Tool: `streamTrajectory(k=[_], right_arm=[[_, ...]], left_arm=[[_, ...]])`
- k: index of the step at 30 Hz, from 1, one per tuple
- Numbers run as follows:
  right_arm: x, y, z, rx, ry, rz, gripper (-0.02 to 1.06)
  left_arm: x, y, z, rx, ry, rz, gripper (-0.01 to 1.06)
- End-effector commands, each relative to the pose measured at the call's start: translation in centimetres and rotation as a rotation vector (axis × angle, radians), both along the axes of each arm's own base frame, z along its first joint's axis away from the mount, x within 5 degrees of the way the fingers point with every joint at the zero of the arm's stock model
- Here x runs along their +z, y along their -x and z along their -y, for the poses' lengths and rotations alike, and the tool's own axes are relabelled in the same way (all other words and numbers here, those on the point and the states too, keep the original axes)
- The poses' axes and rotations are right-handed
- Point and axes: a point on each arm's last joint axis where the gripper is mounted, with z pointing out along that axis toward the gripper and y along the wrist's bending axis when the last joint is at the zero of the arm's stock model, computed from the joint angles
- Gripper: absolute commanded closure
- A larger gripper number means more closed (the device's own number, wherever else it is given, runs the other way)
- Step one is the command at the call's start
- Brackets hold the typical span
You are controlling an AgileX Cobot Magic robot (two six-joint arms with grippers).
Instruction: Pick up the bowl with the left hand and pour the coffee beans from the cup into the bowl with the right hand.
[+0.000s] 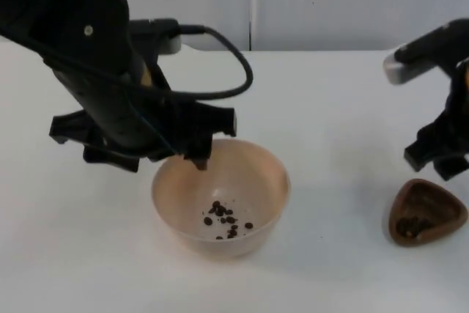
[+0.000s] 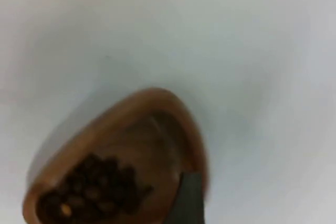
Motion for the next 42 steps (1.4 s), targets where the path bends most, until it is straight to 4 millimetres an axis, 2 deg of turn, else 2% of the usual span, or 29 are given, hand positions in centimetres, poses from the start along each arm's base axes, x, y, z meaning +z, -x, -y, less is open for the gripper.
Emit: streamTrajectory(k=[1, 3, 4, 6, 9, 10, 13, 14, 17, 18, 23, 29, 35, 42], right_arm=[[2.0, 0.6, 0.6, -0.009, 0.005, 0.006, 0.37], [3.6, 1.2, 0.8, -0.014, -0.026, 0.015, 0.37], [3.6, 1.2, 0.8, -0.014, -0.026, 0.015, 0.37], [5.8, 2.1, 0.9, -0.008, -0.088, 0.036, 0.37], [7.0, 2.6, 1.0, -0.009, -0.127, 0.050, 0.37], [8.3, 3.2, 1.2, -0.010, -0.156, 0.079, 0.37], [10.9, 4.3, 1.7, -0.017, -0.215, 0.143, 0.37], [10.9, 4.3, 1.7, -0.017, -0.215, 0.143, 0.37], [13.2, 5.7, 2.2, 0.006, -0.278, 0.191, 0.37], [13.2, 5.7, 2.2, 0.006, -0.278, 0.191, 0.37], [17.0, 8.4, 3.3, 0.029, -0.386, 0.292, 0.37], [19.1, 10.3, 4.2, 0.041, -0.446, 0.359, 0.37], [21.7, 13.5, 5.3, 0.133, -0.539, 0.428, 0.37], [23.6, 16.1, 6.5, 0.173, -0.599, 0.507, 0.37]], left_arm=[[1.0, 0.3, 0.1, 0.000, 0.023, 0.024, 0.34], [2.0, 0.4, -0.1, 0.001, 0.037, 0.046, 0.34], [2.0, 0.4, -0.1, 0.001, 0.037, 0.046, 0.34], [3.7, 0.7, -0.3, 0.003, 0.059, 0.083, 0.34], [4.6, 0.9, -0.4, 0.000, 0.073, 0.107, 0.34], [5.9, 1.2, -0.6, -0.009, 0.088, 0.140, 0.34], [7.7, 1.8, -1.0, -0.015, 0.113, 0.187, 0.34], [7.7, 1.8, -1.0, -0.015, 0.113, 0.187, 0.34], [9.7, 2.6, -1.6, -0.012, 0.134, 0.228, 0.34], [9.7, 2.6, -1.6, -0.012, 0.134, 0.228, 0.34], [12.2, 3.9, -2.6, -0.040, 0.133, 0.281, 0.34], [13.8, 5.0, -3.3, -0.054, 0.132, 0.314, 0.34], [15.9, 6.7, -4.3, -0.086, 0.152, 0.357, 0.34], [17.6, 8.2, -4.9, -0.129, 0.187, 0.400, 0.34]])
